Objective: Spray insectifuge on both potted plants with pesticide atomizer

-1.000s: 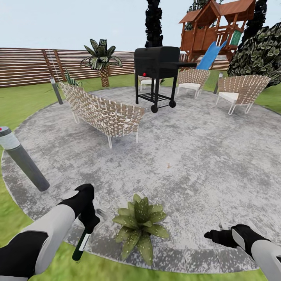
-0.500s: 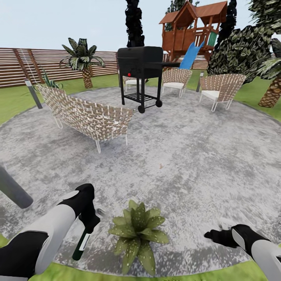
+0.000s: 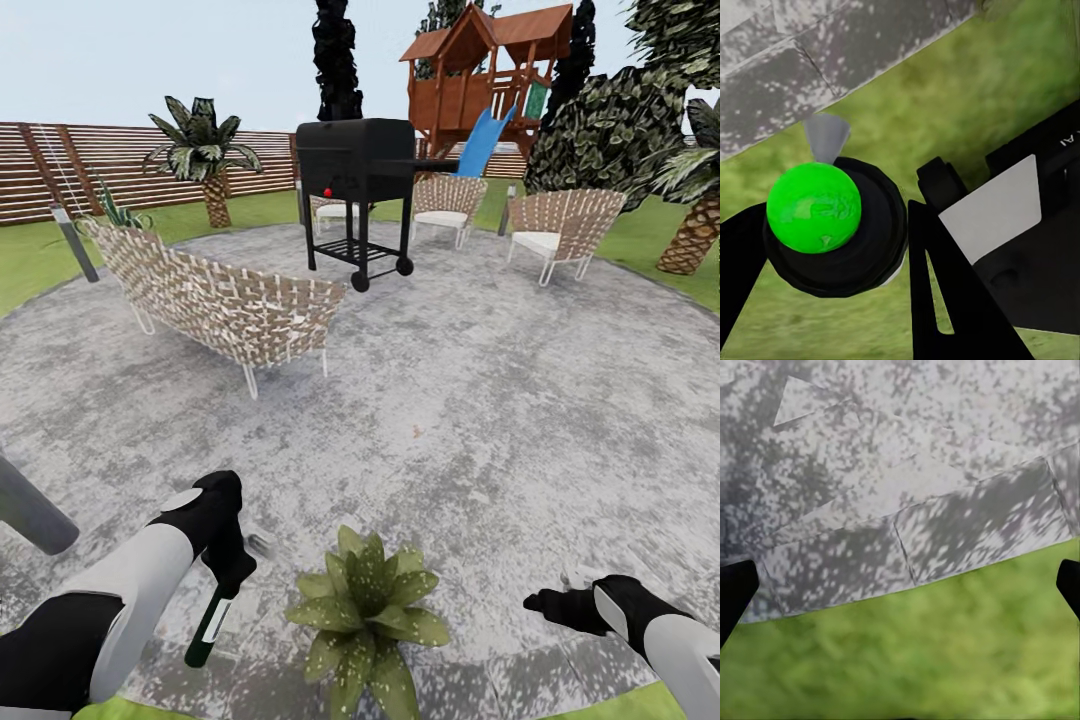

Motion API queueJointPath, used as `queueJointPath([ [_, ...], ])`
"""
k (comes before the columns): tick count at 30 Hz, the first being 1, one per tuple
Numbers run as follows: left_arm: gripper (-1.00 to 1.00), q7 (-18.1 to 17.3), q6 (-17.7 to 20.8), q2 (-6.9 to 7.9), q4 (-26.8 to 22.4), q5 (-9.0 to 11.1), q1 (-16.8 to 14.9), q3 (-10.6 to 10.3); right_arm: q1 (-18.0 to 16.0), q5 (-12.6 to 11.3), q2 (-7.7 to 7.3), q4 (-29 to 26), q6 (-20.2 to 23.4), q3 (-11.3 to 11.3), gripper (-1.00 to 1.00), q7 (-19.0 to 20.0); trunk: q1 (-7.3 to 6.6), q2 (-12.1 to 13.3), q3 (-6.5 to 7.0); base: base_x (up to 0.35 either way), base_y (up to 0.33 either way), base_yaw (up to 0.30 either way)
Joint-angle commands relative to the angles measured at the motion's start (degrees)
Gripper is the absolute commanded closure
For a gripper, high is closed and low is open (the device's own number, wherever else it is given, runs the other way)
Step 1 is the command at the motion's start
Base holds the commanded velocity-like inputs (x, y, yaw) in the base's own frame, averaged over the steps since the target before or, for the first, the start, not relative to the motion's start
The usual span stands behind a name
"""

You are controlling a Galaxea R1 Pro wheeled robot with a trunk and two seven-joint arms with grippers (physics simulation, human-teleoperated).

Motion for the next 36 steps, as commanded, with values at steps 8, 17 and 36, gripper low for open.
queueJointPath([
  [8, 1.0, -0.4, 0.5, 0.41, 0.2, -0.3, 0.0, -0.4, 0.0, 0.3, 0.0, -0.1, 0.4, -0.4, -1.0, 0.2, 0.0, 0.0, 0.24, 0.005, 0.019, -0.175],
  [17, 1.0, -0.4, 0.5, 0.91, 0.4, -0.3, 0.0, -0.4, 0.0, 0.3, 0.0, -0.1, 0.4, -0.4, -1.0, 0.2, 0.0, 0.0, 0.25, -0.089, 0.038, -0.009],
  [36, 1.0, -0.4, 0.4, 0.91, 0.3, -0.1, 0.0, -0.4, 0.0, 0.3, 0.0, -0.1, 0.4, -0.3, -1.0, 0.2, 0.0, 0.0, 0.25, -0.095, 0.236, -0.144],
])
